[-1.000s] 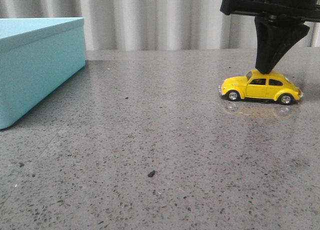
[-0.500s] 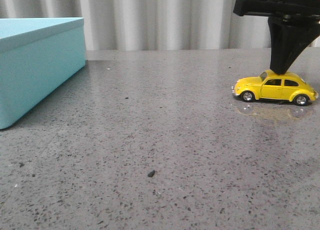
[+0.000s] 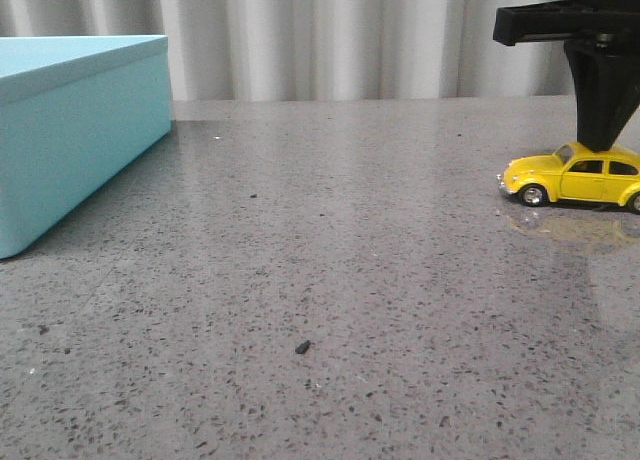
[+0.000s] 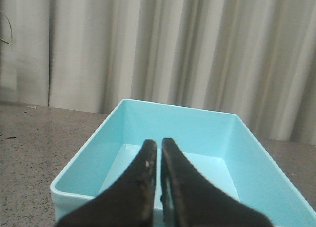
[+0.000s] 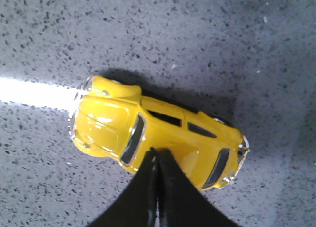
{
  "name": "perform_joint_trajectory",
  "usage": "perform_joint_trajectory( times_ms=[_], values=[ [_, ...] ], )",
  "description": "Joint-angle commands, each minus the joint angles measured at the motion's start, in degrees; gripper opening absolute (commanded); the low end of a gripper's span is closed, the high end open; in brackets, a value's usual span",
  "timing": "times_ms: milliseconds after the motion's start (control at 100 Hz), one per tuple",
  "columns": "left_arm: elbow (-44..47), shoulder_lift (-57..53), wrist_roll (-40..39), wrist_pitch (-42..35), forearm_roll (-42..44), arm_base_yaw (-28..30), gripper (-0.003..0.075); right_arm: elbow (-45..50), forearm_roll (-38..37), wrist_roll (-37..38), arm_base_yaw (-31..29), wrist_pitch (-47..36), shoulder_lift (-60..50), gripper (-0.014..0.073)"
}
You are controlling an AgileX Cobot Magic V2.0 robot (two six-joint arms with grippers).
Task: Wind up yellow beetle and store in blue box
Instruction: 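Press the right gripper on the beetle and drag it backward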
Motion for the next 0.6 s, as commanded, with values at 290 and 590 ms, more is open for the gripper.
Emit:
perform_joint_trajectory(
  times_ms=[290,590],
  values=[
    [-2.06,1.21,-0.61,-4.20,-0.41,0.09,-0.0021,-0.96,-6.00,1.14,-0.45,3.31,-1.53,-0.0062],
    [-2.06,1.21,-0.61,-4.20,-0.41,0.09,-0.0021,-0.96,-9.08,2.39,-0.45,3.91,-1.79,-0.0062]
  ],
)
